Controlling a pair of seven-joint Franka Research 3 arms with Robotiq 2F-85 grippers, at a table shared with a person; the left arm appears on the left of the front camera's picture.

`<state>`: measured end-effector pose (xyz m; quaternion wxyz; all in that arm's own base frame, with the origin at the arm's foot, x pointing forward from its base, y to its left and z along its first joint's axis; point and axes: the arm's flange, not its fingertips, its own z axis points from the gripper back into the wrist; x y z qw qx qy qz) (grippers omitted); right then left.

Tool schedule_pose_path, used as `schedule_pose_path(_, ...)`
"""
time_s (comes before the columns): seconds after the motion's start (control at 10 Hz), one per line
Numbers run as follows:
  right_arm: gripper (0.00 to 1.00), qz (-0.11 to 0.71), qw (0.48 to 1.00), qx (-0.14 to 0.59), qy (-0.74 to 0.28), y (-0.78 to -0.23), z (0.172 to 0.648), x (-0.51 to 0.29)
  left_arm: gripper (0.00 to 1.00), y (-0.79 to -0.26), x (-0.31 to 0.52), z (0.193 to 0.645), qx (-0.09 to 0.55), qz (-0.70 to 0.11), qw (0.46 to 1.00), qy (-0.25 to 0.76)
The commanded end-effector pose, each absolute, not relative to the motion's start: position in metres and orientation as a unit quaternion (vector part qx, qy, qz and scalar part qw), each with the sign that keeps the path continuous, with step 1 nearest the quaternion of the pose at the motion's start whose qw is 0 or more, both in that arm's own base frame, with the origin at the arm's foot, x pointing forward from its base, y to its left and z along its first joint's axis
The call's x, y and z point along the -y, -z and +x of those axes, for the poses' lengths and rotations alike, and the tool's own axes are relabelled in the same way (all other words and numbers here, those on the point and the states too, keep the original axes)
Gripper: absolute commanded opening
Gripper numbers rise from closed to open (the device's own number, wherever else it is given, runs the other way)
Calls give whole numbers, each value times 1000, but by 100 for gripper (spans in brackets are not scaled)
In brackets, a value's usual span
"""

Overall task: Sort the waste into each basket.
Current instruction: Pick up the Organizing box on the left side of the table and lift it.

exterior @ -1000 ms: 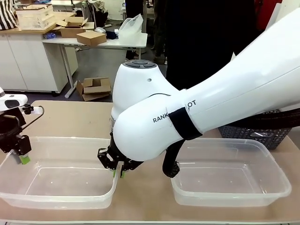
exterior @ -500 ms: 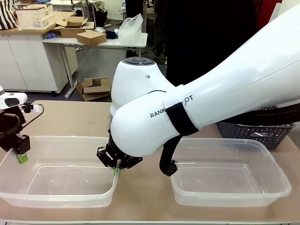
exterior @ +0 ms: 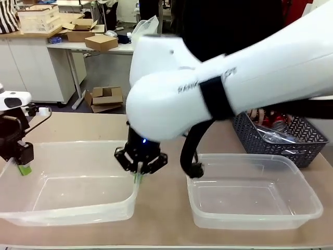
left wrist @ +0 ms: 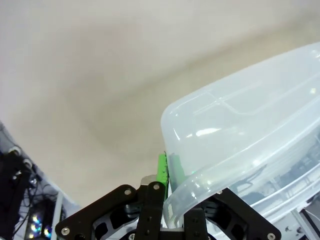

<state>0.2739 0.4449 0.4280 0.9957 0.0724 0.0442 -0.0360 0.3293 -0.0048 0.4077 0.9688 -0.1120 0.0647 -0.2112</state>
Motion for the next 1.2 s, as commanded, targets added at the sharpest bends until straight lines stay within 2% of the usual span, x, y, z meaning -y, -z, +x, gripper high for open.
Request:
schedule_pose_path(0.0,0,54,997,-37,32,-476,279,-393,0,-454,29,321,-49,-93,960,260)
schedule_pose_path(0.1,0,47,998,-21,42,-502,275,-375,0,-489,46,337,-19,-99,958,268)
schedule_pose_path(0.3,0,57,997,-9,52,-514,273,-355,0,-533,69,348,30,-138,946,292)
schedule_pose_path(0.4,0,62,997,-18,52,-512,268,-390,0,-499,63,328,-2,-108,960,257)
schedule_pose_path(0.8,0,62,997,-18,52,-512,268,-390,0,-499,63,328,-2,-108,960,257)
schedule_pose_path(0.9,4,58,997,-17,46,-512,261,-392,5,-497,65,333,-7,-115,963,242)
schedule_pose_path(1.1,4,13,994,13,105,-516,298,-338,5,-498,85,373,-35,-143,956,253)
